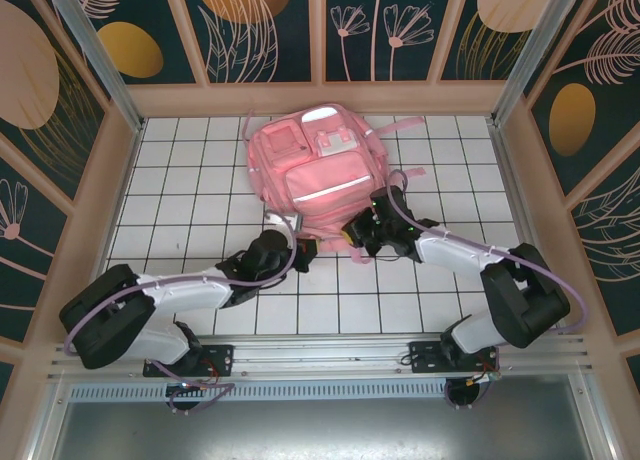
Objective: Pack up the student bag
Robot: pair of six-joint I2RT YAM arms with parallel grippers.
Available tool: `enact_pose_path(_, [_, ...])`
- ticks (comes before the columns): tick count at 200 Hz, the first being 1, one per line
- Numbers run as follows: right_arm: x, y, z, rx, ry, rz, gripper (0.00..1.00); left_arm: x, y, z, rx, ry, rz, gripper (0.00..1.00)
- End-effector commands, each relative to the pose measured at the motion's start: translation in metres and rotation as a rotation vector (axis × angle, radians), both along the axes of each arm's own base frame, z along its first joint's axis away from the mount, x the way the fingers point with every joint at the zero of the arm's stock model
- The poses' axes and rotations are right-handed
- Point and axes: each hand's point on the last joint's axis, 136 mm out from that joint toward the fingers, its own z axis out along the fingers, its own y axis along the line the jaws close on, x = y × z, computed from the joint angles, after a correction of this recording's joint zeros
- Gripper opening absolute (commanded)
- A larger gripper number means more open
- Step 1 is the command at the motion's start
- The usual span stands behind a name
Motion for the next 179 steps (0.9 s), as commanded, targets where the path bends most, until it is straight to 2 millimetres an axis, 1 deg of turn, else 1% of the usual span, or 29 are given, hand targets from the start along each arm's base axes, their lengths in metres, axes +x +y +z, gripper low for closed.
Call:
enact_pose_path(1, [0.023,-0.037,0.007,-0.043,-0.049,-0.138,0.0,0.01,0.031,0.016,-0.047,-0.08,0.162,0.0])
enact_pose_path(13, [0.024,-0.038,0.011,-0.022,-0.055,-0.131,0.0,0.013,0.042,0.015,-0.036,-0.085,0.221,0.0])
enact_pose_path(33, [0.025,-0.043,0.016,-0.003,-0.056,-0.123,0.0,0.017,0.051,0.019,-0.029,-0.109,0.268,0.0])
enact_pose_path(52, [0.026,-0.048,0.022,0.019,-0.062,-0.126,0.0,0.024,0.066,0.02,0.0,-0.132,0.353,0.0])
enact_pose_path(85, [0.024,-0.052,0.034,0.039,-0.078,-0.106,0.0,0.037,0.079,0.02,0.008,-0.133,0.428,0.0])
enact_pose_path(111, [0.022,-0.053,0.044,0.062,-0.095,-0.086,0.0,0.048,0.095,0.017,-0.016,-0.117,0.488,0.0])
enact_pose_path(139, [0.02,-0.054,0.052,0.076,-0.105,-0.066,0.0,0.058,0.099,0.019,-0.031,-0.111,0.5,0.0])
enact_pose_path(179, [0.017,-0.057,0.063,0.093,-0.123,-0.047,0.0,0.075,0.106,0.014,-0.006,-0.071,0.555,0.0])
